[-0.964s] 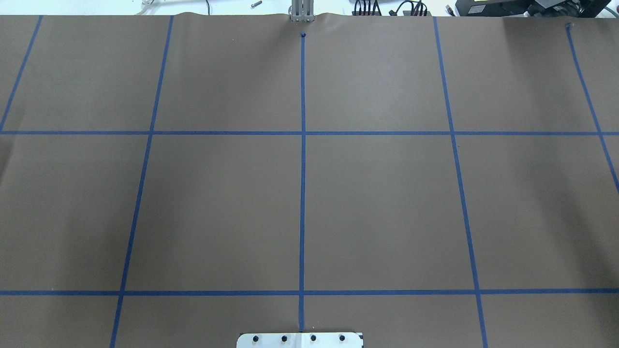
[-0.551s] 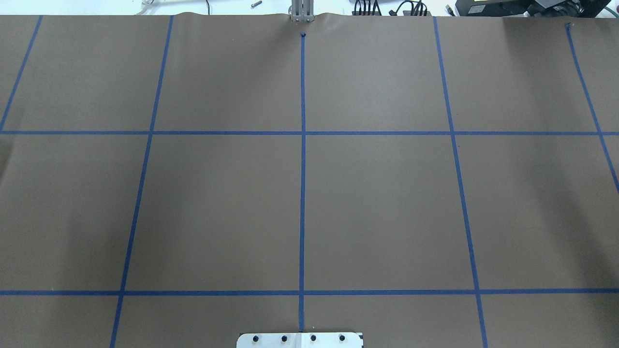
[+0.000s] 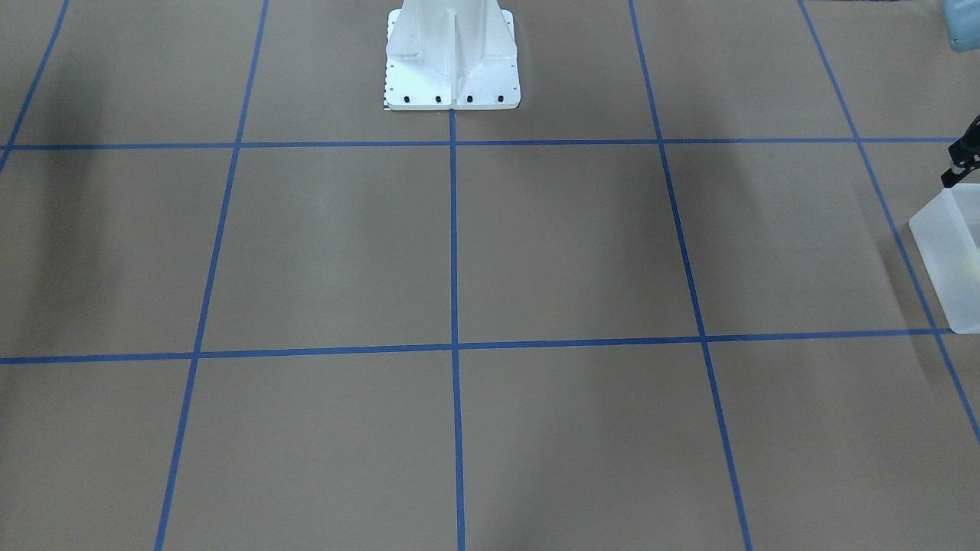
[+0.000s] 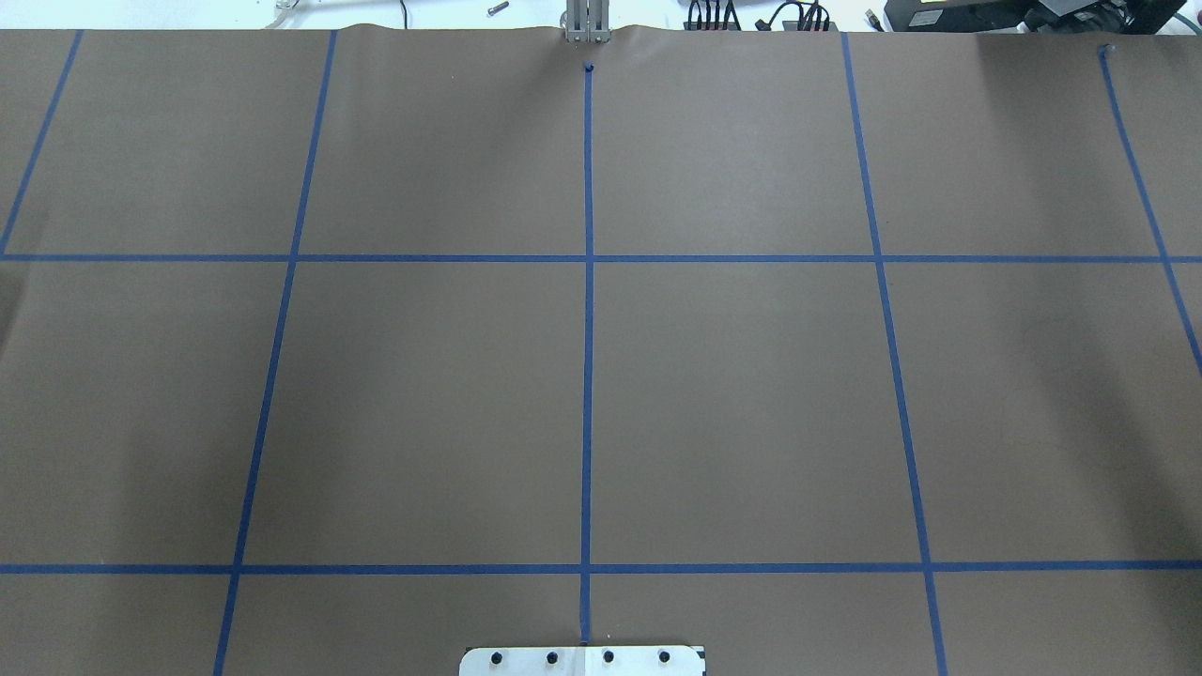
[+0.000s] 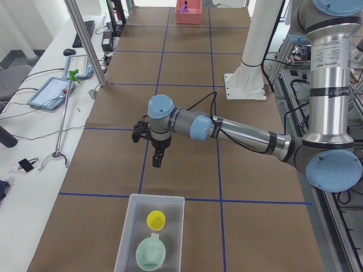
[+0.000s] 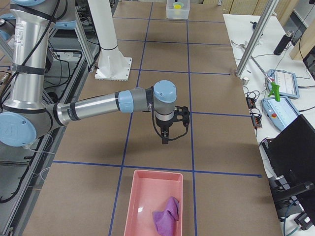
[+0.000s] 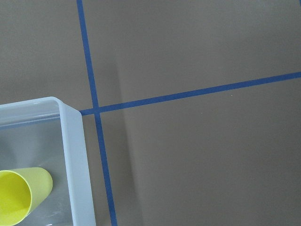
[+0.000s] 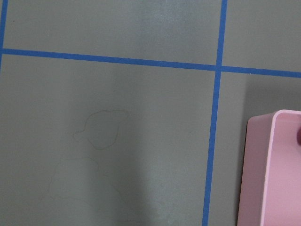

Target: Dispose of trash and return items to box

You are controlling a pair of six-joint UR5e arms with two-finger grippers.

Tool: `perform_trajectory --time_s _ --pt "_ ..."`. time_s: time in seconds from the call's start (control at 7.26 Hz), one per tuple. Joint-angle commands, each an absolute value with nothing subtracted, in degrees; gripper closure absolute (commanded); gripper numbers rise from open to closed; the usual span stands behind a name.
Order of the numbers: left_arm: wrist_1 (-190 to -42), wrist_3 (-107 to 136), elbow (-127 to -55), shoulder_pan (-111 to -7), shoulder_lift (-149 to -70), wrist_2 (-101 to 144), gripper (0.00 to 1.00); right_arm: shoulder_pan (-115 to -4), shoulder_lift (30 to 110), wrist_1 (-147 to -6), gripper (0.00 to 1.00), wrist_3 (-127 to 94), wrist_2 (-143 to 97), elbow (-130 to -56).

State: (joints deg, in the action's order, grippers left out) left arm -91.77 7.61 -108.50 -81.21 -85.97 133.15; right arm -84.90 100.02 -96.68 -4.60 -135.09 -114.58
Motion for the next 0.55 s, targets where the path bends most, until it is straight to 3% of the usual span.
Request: perform_trajectory --time_s 0.0,0.41 --pt "-91.76 7.56 -108.11 -81.21 -85.87 133.15 0.02 -84.90 100.02 -96.68 0.00 -4.66 -135.09 -114.52" --pt "-91.93 7.38 -108.02 -81.21 -83.24 133.15 0.02 -84.90 100.55 -96.68 0.00 -4.48 -135.00 -114.00"
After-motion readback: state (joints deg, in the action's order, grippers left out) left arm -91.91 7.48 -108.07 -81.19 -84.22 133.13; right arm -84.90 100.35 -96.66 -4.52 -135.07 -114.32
